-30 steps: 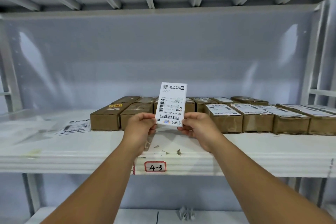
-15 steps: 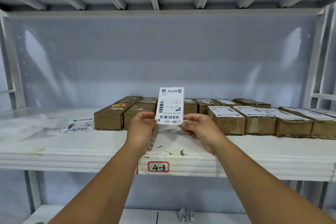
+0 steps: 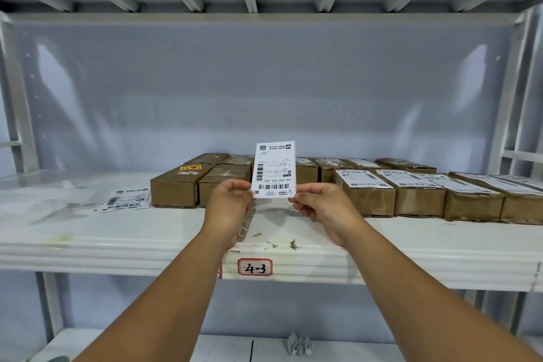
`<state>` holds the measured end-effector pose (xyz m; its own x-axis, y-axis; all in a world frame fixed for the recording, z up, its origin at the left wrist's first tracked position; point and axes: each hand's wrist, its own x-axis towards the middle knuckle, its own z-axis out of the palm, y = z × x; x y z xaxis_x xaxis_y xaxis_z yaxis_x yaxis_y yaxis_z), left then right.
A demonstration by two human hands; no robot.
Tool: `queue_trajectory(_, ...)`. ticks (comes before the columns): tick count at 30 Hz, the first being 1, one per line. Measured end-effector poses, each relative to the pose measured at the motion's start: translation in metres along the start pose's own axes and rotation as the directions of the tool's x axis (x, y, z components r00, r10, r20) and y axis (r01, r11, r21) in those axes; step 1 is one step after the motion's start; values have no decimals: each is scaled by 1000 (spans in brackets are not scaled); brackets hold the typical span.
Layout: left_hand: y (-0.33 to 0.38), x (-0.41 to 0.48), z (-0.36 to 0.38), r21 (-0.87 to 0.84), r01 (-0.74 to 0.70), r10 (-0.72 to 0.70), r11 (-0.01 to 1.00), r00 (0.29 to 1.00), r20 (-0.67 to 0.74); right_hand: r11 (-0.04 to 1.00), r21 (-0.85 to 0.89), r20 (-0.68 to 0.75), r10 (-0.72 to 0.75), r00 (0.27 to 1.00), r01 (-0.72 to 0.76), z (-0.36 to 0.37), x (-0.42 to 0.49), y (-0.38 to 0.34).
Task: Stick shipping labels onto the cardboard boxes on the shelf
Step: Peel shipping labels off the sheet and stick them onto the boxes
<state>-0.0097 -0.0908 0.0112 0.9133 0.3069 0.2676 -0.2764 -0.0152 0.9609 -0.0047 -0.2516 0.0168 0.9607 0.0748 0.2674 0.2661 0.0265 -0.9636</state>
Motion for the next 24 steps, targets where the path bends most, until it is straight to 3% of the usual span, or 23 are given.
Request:
queue_trajectory(16, 0, 0, 0, 0, -7, 7, 1000, 1000, -28, 996, 84, -20, 7, 1000, -5, -1, 1, -1)
queue_trajectory(24, -2, 1, 0, 26, -14, 15, 1000, 1000, -24, 999, 46, 7, -18, 1000, 17, -1, 0, 0)
